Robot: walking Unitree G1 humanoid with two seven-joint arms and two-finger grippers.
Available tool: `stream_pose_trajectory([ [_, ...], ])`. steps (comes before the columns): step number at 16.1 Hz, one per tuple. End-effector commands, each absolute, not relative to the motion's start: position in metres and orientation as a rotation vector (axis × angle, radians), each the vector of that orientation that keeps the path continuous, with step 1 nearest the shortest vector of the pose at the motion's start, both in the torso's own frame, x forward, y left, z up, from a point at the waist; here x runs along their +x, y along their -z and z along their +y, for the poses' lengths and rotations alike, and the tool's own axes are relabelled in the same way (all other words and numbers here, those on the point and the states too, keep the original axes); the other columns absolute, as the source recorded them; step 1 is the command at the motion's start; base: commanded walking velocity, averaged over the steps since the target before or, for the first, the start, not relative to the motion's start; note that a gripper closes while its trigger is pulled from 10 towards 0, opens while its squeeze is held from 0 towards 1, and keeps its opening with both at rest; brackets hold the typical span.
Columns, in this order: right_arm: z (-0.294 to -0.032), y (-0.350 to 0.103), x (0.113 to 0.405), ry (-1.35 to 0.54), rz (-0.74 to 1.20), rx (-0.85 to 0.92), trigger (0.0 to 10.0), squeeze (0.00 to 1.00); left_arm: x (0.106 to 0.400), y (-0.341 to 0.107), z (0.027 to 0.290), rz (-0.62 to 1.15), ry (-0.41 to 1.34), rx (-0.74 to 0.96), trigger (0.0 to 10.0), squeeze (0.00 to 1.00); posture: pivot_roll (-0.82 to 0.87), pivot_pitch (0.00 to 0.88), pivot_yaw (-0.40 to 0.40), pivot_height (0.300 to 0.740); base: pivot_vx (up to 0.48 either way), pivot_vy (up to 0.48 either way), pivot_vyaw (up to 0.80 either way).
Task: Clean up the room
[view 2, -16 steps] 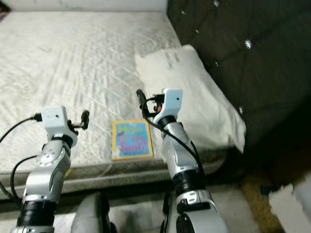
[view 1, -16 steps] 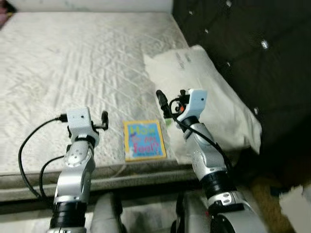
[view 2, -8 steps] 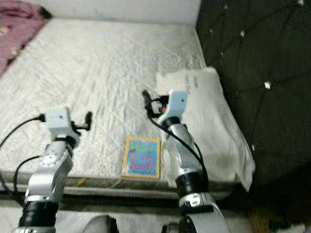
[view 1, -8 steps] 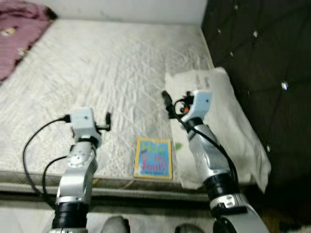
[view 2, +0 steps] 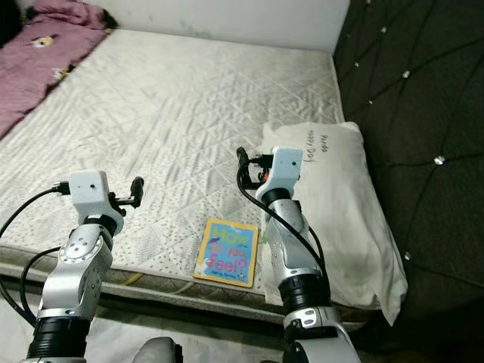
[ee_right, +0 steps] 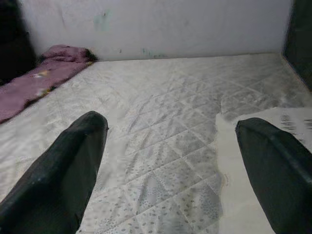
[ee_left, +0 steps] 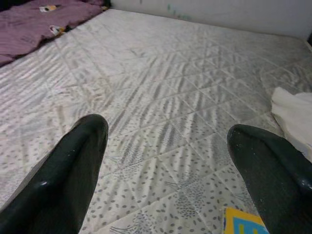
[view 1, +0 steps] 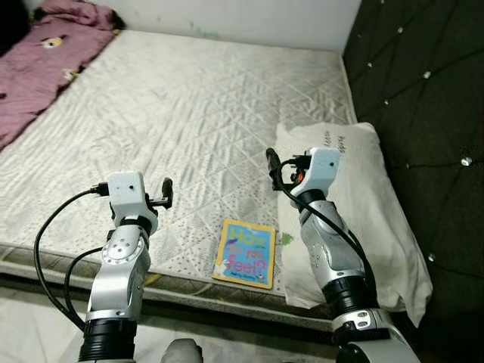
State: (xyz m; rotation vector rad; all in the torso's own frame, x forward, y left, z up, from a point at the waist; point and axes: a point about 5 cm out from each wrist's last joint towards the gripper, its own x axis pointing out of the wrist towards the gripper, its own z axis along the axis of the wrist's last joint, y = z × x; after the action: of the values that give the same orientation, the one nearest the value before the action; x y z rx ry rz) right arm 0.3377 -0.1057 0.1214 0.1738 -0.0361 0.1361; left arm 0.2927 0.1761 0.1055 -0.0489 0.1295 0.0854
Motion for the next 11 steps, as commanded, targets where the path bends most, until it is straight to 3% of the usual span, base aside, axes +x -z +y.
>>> stream_pose_trajectory([
  [1,-0.1116,-0.1200,0.3379,-0.095,-0.027,0.158,10.0,0.00,0.2911,-0.1057,0.1776,0.123,-0.092,-0.048,10.0,0.00,-0.05,0.000,-0.002,0.740,0.000,0.000,0.00],
  [3,-0.1129,-0.1179,0.3357,-0.085,-0.026,0.160,10.0,0.00,0.2920,-0.1055,0.1789,0.119,-0.091,-0.050,10.0,0.00,-0.05,0.000,-0.003,0.740,0.000,0.000,0.00],
  [6,-0.1117,-0.1172,0.3361,-0.097,-0.009,0.162,10.0,0.00,0.2933,-0.1057,0.1765,0.118,-0.081,-0.064,10.0,0.00,-0.05,0.000,-0.007,0.740,0.000,0.000,-0.68],
  [11,-0.1113,-0.1168,0.3369,-0.117,-0.005,0.151,10.0,0.00,0.2938,-0.1051,0.1729,0.118,-0.084,-0.087,10.0,0.00,-0.05,0.000,-0.023,0.740,0.000,0.480,-0.80],
])
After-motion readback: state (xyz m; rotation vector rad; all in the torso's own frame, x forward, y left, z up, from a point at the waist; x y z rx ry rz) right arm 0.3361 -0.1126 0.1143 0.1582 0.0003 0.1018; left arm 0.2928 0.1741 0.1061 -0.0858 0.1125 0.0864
